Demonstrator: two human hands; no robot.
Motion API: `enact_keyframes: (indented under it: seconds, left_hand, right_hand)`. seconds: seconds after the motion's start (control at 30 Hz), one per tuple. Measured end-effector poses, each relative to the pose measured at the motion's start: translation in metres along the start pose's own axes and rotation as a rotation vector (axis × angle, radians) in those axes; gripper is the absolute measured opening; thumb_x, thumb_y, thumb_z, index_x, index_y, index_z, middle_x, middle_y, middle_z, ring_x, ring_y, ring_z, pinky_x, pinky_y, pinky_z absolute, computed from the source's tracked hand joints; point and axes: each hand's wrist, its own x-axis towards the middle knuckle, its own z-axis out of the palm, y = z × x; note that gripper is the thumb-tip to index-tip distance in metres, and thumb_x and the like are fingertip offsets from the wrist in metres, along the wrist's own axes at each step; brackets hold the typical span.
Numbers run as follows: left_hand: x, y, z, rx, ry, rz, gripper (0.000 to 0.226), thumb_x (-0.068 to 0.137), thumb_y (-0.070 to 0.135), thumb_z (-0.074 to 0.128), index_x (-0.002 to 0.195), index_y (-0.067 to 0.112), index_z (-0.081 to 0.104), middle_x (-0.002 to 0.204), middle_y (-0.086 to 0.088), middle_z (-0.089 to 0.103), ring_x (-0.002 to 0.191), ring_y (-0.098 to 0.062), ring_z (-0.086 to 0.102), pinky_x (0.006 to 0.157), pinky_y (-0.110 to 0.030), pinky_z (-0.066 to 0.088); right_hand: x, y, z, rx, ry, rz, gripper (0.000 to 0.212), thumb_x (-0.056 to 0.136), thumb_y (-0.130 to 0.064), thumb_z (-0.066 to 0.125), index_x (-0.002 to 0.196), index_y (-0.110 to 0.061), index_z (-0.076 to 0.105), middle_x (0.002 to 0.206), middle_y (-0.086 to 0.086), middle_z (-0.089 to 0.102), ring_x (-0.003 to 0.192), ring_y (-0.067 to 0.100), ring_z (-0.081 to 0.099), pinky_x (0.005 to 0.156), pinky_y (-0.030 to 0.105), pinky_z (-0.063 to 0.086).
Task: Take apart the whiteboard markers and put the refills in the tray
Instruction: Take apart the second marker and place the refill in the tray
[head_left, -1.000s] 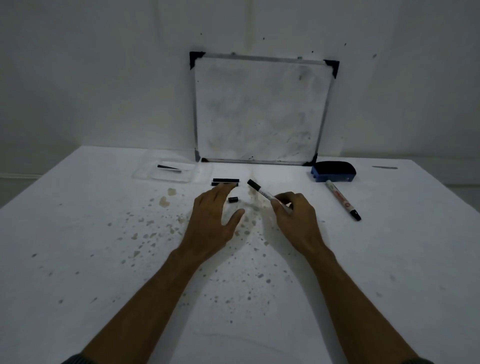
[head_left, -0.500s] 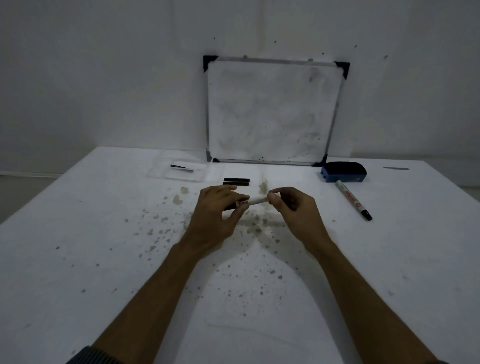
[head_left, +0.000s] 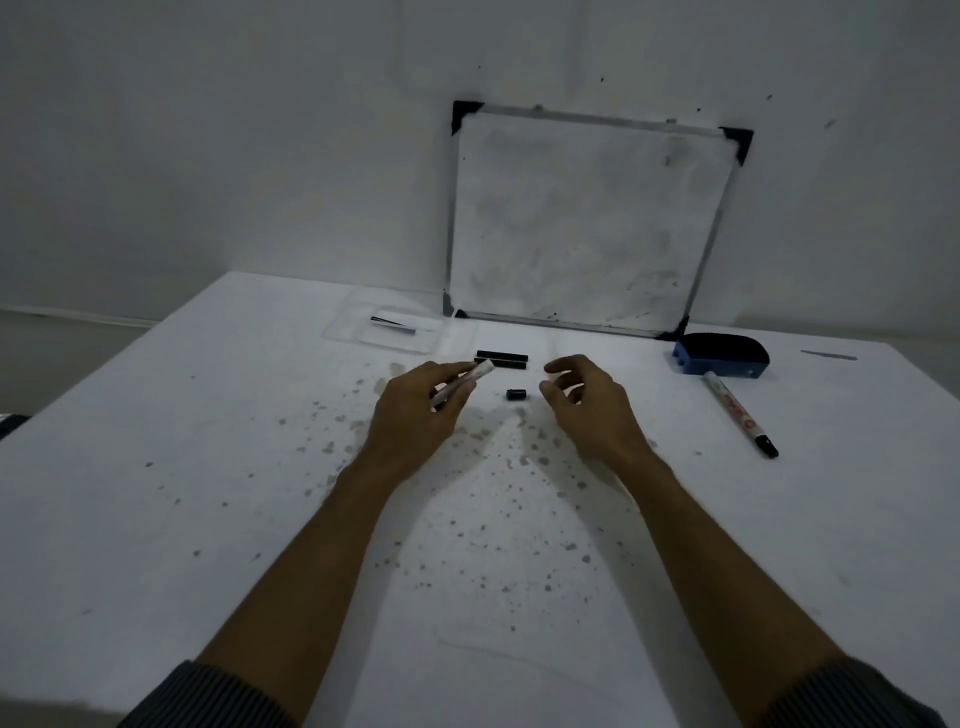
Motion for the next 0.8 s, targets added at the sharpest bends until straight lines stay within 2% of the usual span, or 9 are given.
enact_keyframes:
  seconds: [0.1,0.17,0.23,0.37,0.6,0.73,0.8]
  left_hand:
    - [0.005,-0.011,-0.002,-0.130,-0.076,-0.246,0.031,0.095,0.044,0.070,0.123,0.032,0.076,0.098,0.011,0.079,0.074,-0.008,0.074,0.070,-0.028,0.062]
    - [0.013,-0.013,-0.005,-0.245,-0.075,-0.339,0.028,0.095,0.042,0.072,0.119,0.032,0.078,0.094,0.009,0.081,0.069,-0.015,0.075,0.064,-0.031,0.063]
    - [0.015,-0.014,-0.005,-0.278,-0.073,-0.348,0.028,0.093,0.042,0.075,0.117,0.030,0.080,0.094,0.010,0.081,0.069,-0.018,0.076,0.063,-0.029,0.063]
    - [0.014,-0.015,0.000,-0.263,-0.077,-0.337,0.030,0.091,0.039,0.077,0.118,0.026,0.079,0.099,0.012,0.081,0.066,-0.014,0.077,0.062,-0.026,0.061]
    - [0.015,-0.015,0.002,-0.251,-0.083,-0.348,0.029,0.085,0.045,0.082,0.112,0.033,0.081,0.091,0.013,0.082,0.065,-0.016,0.077,0.071,-0.040,0.066]
    - [0.014,-0.008,-0.001,-0.293,-0.065,-0.333,0.034,0.088,0.041,0.080,0.118,0.026,0.079,0.102,0.008,0.081,0.066,-0.017,0.078,0.069,-0.033,0.064]
    - [0.013,-0.004,-0.001,-0.295,-0.035,-0.322,0.033,0.090,0.039,0.078,0.119,0.023,0.078,0.098,0.006,0.081,0.066,-0.017,0.077,0.065,-0.028,0.061]
  right_hand:
    - [0.027,0.006,0.012,-0.157,-0.011,-0.087,0.021,0.096,-0.031,0.068,0.115,-0.024,0.070,0.094,-0.005,0.068,0.075,0.007,0.059,0.075,0.024,0.048]
    - [0.043,0.008,0.021,-0.189,-0.009,-0.109,0.019,0.095,-0.032,0.069,0.112,-0.026,0.073,0.092,-0.003,0.067,0.075,0.008,0.058,0.076,0.027,0.050]
    - [0.055,0.010,0.030,-0.203,0.000,-0.125,0.017,0.095,-0.033,0.069,0.110,-0.029,0.073,0.090,-0.002,0.064,0.075,0.008,0.056,0.076,0.028,0.051]
    - [0.065,0.014,0.043,-0.181,0.021,-0.124,0.017,0.093,-0.032,0.071,0.110,-0.029,0.074,0.089,-0.001,0.058,0.075,0.009,0.054,0.072,0.023,0.042]
    - [0.065,0.018,0.051,-0.202,0.058,-0.110,0.016,0.091,-0.027,0.074,0.105,-0.021,0.078,0.089,0.002,0.057,0.076,0.010,0.053,0.073,0.024,0.045]
    - [0.055,0.016,0.038,-0.140,0.032,-0.057,0.016,0.095,-0.031,0.070,0.107,-0.021,0.075,0.100,0.004,0.058,0.076,0.002,0.053,0.067,0.008,0.037]
    - [0.046,0.013,0.027,-0.057,0.023,-0.005,0.017,0.098,-0.035,0.065,0.108,-0.024,0.073,0.105,0.001,0.063,0.083,0.004,0.059,0.070,0.010,0.042]
